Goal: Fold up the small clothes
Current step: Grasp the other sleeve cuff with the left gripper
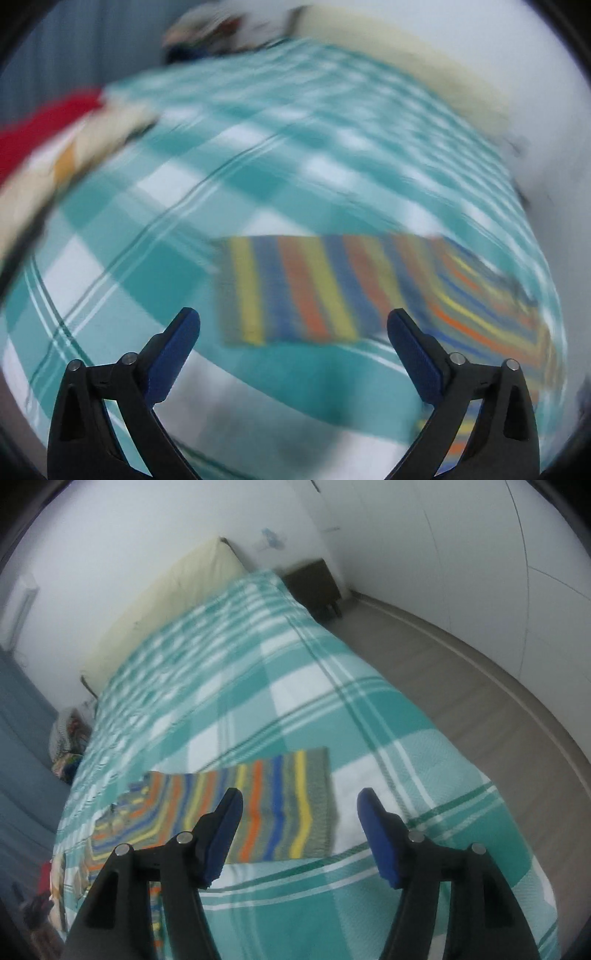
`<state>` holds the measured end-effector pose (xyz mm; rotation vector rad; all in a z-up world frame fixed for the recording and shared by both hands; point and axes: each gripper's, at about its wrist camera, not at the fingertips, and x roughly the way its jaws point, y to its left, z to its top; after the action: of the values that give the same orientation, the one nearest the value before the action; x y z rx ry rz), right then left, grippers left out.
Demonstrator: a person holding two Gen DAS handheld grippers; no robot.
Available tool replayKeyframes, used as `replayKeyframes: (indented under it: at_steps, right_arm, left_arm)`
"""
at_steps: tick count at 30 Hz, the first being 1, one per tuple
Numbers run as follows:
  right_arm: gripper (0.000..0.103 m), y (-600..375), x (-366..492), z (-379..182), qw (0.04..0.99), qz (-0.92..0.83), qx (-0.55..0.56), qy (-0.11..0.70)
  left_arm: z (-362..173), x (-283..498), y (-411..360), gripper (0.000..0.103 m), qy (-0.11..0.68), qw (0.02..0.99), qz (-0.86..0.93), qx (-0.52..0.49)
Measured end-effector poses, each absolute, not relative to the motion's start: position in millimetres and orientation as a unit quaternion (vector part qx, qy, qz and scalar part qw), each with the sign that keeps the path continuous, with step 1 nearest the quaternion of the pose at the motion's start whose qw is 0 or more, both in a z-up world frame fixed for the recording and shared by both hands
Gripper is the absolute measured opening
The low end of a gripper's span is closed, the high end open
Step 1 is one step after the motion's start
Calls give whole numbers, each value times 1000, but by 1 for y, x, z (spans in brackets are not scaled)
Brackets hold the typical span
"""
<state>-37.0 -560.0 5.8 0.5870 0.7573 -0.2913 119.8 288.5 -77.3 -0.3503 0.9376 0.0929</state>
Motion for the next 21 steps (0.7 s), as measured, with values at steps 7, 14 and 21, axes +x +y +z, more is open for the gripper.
replayKeyframes:
  at_steps: [7,14,21]
  right_arm:
    - [64,-538,-25,2,881,-132,259,374]
    - [64,-540,-24,1,882,-144,256,369]
    - [64,-544,-28,4,883,-150,258,364]
  left_arm:
    - [-138,149,313,88,498,839,43,-218]
    - [-133,148,312,3,502,844,71,-176]
    - [-139,143,314,2,508,840,119,-148]
